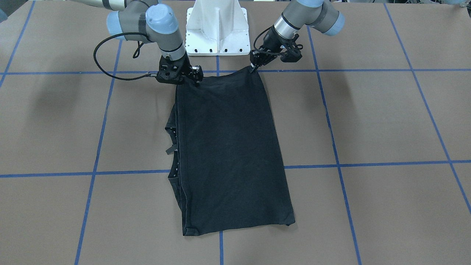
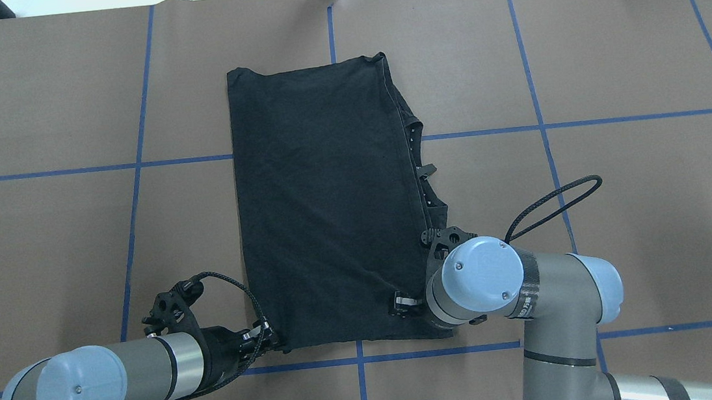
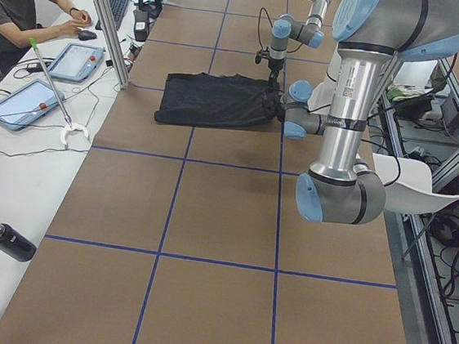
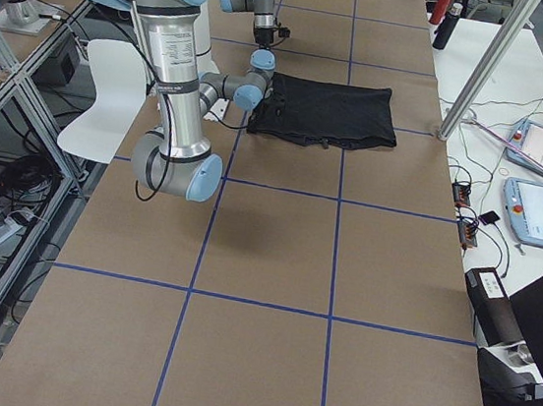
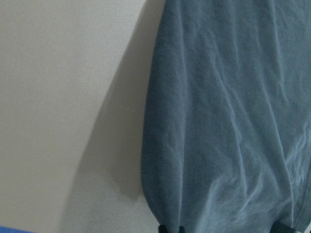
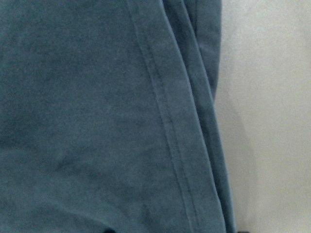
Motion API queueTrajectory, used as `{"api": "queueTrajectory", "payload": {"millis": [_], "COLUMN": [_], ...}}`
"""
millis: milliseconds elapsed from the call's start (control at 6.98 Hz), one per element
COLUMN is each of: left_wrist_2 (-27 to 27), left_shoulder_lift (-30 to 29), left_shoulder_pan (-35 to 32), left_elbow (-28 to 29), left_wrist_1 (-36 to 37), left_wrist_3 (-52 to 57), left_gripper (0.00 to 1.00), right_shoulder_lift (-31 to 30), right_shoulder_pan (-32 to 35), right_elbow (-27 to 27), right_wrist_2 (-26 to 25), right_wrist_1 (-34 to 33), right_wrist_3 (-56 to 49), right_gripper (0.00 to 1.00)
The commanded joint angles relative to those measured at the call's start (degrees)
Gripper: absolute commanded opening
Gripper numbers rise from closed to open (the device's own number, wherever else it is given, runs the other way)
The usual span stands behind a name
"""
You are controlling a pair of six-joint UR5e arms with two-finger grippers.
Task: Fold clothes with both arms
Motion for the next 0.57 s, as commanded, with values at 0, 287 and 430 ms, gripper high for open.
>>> {"api": "queueTrajectory", "payload": {"millis": [0,287,430], "left_wrist_2": [0.0,0.0,0.0], "left_shoulder_lift": [0.1,0.2,0.2], "left_shoulder_pan": [0.0,0.0,-0.1], "left_elbow": [0.0,0.0,0.0], "left_wrist_1": [0.0,0.0,0.0], "left_wrist_3": [0.0,0.0,0.0], "left_gripper": [0.0,0.0,0.0], "right_shoulder_lift": [0.6,0.6,0.7], "right_shoulder_pan": [0.3,0.2,0.1], "right_elbow": [0.1,0.1,0.1], "right_wrist_2": [0.2,0.2,0.2], "right_wrist_1": [-0.1,-0.1,0.0], "right_wrist_3": [-0.1,-0.1,-0.1], "right_gripper": [0.32,0.09,0.08]}}
